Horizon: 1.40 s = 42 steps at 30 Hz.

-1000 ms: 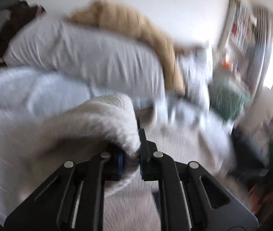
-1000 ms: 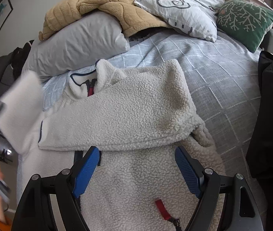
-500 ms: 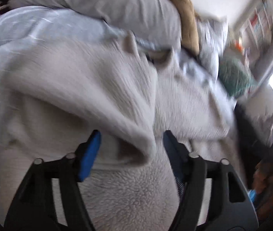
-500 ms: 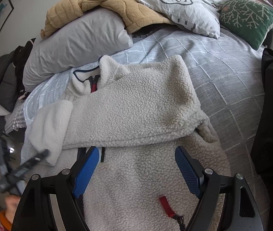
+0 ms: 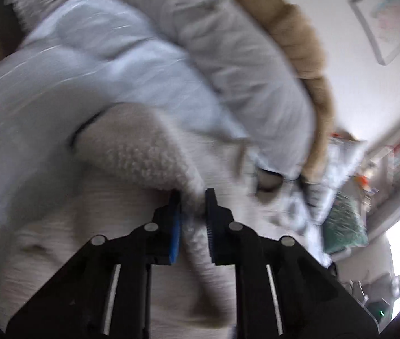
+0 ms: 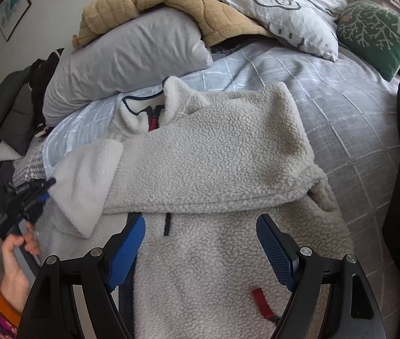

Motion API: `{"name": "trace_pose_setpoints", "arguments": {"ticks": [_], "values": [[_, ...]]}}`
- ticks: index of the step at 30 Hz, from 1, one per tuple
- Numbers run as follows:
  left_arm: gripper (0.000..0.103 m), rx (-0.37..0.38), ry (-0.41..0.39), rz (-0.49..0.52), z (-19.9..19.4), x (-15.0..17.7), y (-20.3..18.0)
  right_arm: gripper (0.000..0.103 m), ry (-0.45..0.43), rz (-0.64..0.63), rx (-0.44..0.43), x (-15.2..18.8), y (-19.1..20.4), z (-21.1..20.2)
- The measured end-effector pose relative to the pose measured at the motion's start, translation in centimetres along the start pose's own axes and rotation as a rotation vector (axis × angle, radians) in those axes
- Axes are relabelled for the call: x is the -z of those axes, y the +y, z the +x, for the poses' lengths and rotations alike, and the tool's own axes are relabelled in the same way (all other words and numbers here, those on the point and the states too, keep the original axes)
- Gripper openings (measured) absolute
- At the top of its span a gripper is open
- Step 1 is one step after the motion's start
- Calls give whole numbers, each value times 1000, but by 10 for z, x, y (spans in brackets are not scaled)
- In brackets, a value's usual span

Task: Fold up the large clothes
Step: 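Grasp the navy zipper pull tab with the right tool while the left tool smooths fleece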

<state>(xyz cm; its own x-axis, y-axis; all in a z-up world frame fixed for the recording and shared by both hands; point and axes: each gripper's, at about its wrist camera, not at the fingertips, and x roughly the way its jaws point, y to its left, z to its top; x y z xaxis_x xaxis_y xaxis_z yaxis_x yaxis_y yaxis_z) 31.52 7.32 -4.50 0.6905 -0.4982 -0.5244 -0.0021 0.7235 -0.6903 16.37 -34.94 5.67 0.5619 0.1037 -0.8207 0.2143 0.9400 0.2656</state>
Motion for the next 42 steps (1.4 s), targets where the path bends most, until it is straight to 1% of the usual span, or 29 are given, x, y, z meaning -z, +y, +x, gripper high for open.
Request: {"name": "trace_pose_setpoints", "arguments": {"ticks": [2,4,6,7,9,10,11,13,15,17,19,21,22,24,25,28,29,31,33,34,35,36,37,39,40,42], "values": [[15,85,28,92,5,10,-37,83,-6,2,2,-1,-1,0],[15,165,73,194,8,28,-71,83,-12,13,3,-2,-4,0],[15,277,187,290,16,53,-101,83,-14,26,0,-3,-6,0],[15,335,288,344,25,72,-117,83,-14,32,-4,-4,-8,0],[20,370,432,429,38,104,-136,83,-17,39,-9,-5,-9,-1],[29,361,481,467,43,117,-141,83,-20,42,-10,-5,-11,-1],[40,336,524,510,47,132,-146,83,-23,46,-11,-6,-12,-2],[49,286,555,545,50,147,-145,83,-30,66,-17,-7,-18,-4],[51,264,555,535,46,146,-137,83,-36,98,-31,-8,-26,-6],[51,230,538,509,37,134,-123,83,-42,123,-46,-9,-35,-8],[51,186,497,488,24,115,-108,83,-54,162,-72,-11,-46,-9],[52,130,433,459,6,94,-88,83,-62,197,-96,-11,-56,-7],[52,90,405,446,0,82,-81,83,-64,210,-99,-12,-60,-4],[52,-1,349,415,-14,64,-61,83,-55,236,-89,-12,-69,6],[52,-35,319,395,-19,57,-49,83,-48,241,-80,-12,-71,10],[52,-74,234,306,-36,38,-12,81,-20,235,-36,-9,-75,30],[52,-89,221,291,-37,34,-4,79,-14,229,-25,-8,-76,34],[52,-151,178,281,-41,23,12,69,4,206,8,-5,-74,48],[48,-176,168,274,-44,18,24,45,16,181,40,-3,-71,54],[40,-187,175,264,-43,15,33,39,10,150,77,-2,-66,54],[36,-196,178,250,-46,12,41,21,-2,108,121,-3,-59,52],[35,-203,178,233,-47,9,48,11,-15,74,141,-3,-54,47],[33,-207,175,213,-49,7,55,10,-31,59,135,-4,-50,41],[28,-204,178,176,-51,3,66,10,-95,5,161,-7,-32,19],[25,-194,181,167,-52,0,69,10,-148,-46,169,-10,-16,3],[24,-179,184,160,-50,-1,73,9,-236,-135,181,-15,10,-23]]}}
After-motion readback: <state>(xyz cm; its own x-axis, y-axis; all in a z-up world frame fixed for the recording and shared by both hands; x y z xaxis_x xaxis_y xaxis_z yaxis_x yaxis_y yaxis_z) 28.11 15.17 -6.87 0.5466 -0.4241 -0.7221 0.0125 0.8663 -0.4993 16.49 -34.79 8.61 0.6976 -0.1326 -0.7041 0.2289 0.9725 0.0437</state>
